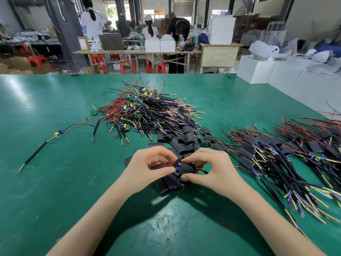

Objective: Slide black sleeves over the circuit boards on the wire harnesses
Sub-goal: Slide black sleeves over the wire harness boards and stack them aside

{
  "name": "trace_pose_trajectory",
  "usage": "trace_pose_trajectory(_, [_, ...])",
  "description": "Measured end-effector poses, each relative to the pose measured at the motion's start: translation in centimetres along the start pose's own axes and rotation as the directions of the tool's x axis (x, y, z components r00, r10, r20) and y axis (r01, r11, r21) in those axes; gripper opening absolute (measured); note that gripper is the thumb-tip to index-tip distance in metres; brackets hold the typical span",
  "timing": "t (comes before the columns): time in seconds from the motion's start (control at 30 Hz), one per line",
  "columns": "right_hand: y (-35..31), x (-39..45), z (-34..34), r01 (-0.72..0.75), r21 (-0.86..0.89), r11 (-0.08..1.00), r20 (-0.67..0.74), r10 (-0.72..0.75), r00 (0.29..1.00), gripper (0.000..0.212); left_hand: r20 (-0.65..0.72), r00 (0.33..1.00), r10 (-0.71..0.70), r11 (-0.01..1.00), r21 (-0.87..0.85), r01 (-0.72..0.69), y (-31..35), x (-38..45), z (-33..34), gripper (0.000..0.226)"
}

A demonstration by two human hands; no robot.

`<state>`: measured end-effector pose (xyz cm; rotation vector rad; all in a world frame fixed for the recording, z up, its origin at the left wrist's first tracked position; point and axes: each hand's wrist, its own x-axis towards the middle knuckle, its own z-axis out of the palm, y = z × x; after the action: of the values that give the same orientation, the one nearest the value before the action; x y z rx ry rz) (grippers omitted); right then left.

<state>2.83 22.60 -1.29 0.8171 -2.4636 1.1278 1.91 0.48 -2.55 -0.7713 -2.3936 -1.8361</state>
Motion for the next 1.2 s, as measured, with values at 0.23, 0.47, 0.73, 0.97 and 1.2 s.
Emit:
trace_pose_trajectory(0.23, [-0.2, -0.2, 0.6, 0.034, -0.009, 0.999, 0.039, -0.034, 0.999, 0.027, 0.026, 0.999, -0.021, 1.0, 0.022, 0.02, -0.3, -0.1, 0.5, 0.023])
trace_pose_trajectory(0.47, [-0.2, -0.1, -0.1, 0.06, -0.059, 0.996, 0.049, -0.057, 0.997, 0.027, -0.005, 0.995, 0.101, 0.96, 0.263, -0.096, 0.1, 0.0, 0.2, 0.027])
trace_pose_trajectory(0.73, [3.3, -0.3, -7.2, -0.277, -0.472, 0.837, -0.425, 0.059, 0.903, 0.023, -0.29, 0.941, 0.175, 0.933, 0.354, -0.064, 0.5, 0.3, -1.0, 0.023])
trace_pose_trajectory(0.97, [6.5, -1.7, -9.7, -0.635, -0.569, 0.522, -0.513, 0.379, 0.771, 0.034, -0.3, 0.938, 0.175, 0.923, 0.381, -0.05, 0.2, 0.3, -1.0, 0.021])
trace_pose_trajectory(1.2, [3.2, -0.2, -5.3, -0.226, -0.42, 0.879, -0.31, 0.095, 0.946, 0.021, -0.365, 0.916, 0.164, 0.908, 0.419, 0.004, -0.8, 0.6, -1.6, 0.022])
